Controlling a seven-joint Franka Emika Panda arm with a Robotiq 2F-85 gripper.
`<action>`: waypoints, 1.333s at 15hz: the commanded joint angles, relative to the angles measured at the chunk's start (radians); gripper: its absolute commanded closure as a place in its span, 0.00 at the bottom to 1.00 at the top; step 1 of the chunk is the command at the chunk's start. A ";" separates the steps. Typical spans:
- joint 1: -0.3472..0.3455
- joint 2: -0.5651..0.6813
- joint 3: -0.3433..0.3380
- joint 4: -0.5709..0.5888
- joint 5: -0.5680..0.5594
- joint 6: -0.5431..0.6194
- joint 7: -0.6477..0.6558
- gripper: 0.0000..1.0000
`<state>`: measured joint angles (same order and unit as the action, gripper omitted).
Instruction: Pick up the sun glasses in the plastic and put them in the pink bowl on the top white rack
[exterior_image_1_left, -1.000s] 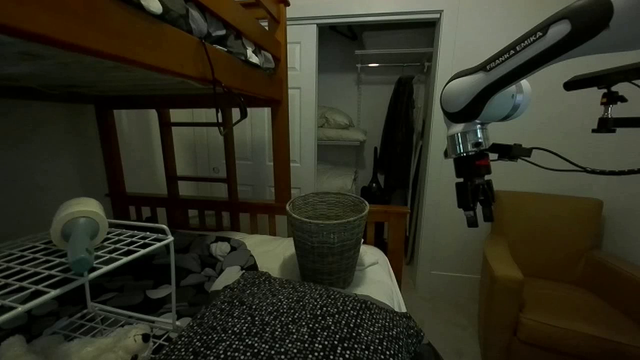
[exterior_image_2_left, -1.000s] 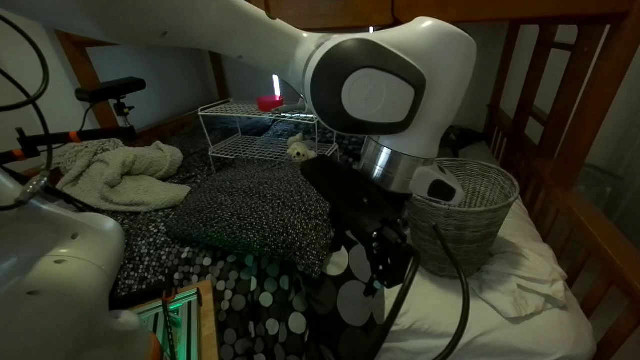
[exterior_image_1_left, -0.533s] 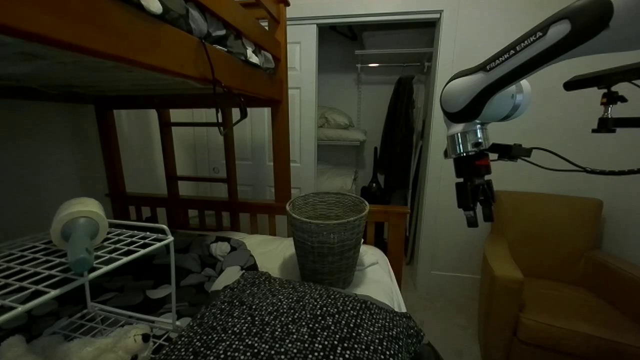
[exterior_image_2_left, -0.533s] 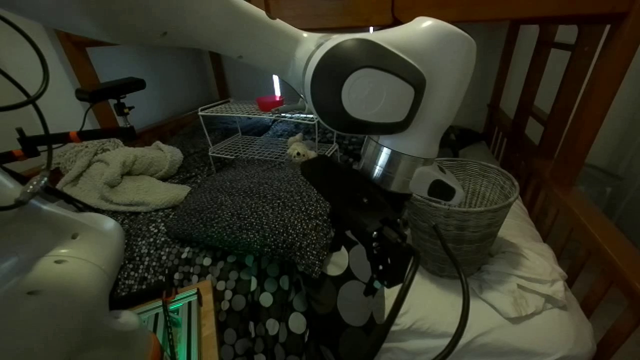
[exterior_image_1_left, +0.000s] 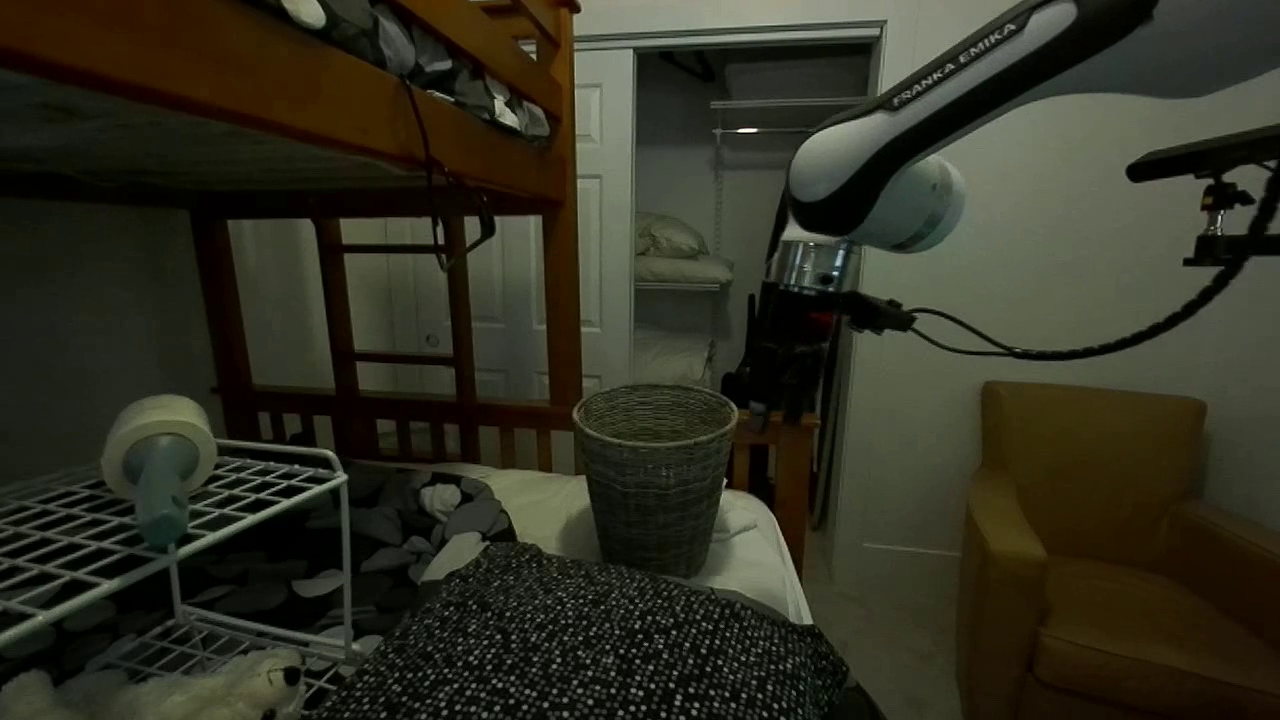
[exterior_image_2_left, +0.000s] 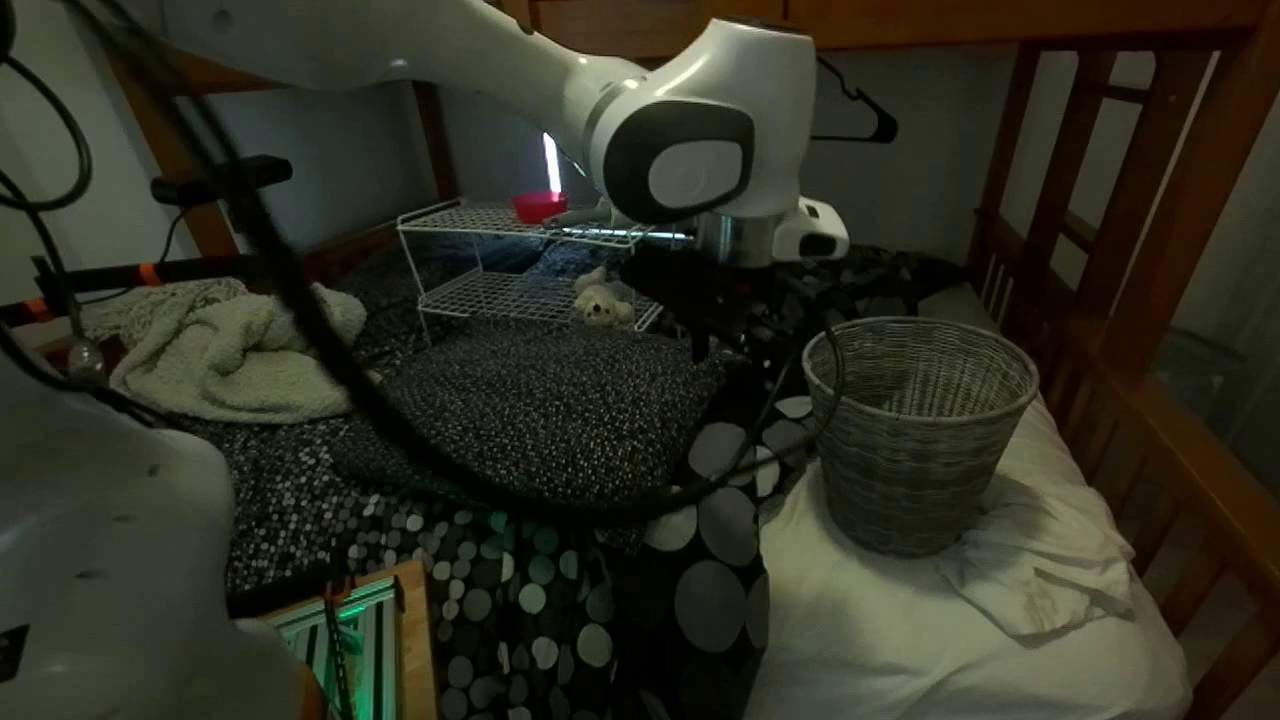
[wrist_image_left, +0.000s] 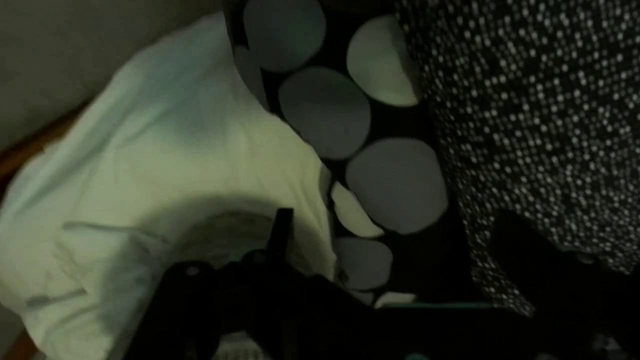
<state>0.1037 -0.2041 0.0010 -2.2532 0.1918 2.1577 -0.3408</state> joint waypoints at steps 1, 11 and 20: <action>0.070 0.140 0.085 0.116 0.007 0.189 -0.025 0.00; 0.083 0.349 0.185 0.264 0.045 0.371 -0.151 0.00; 0.118 0.830 0.325 0.751 0.052 0.331 -0.171 0.00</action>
<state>0.2204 0.4466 0.2916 -1.6991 0.2869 2.5295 -0.5260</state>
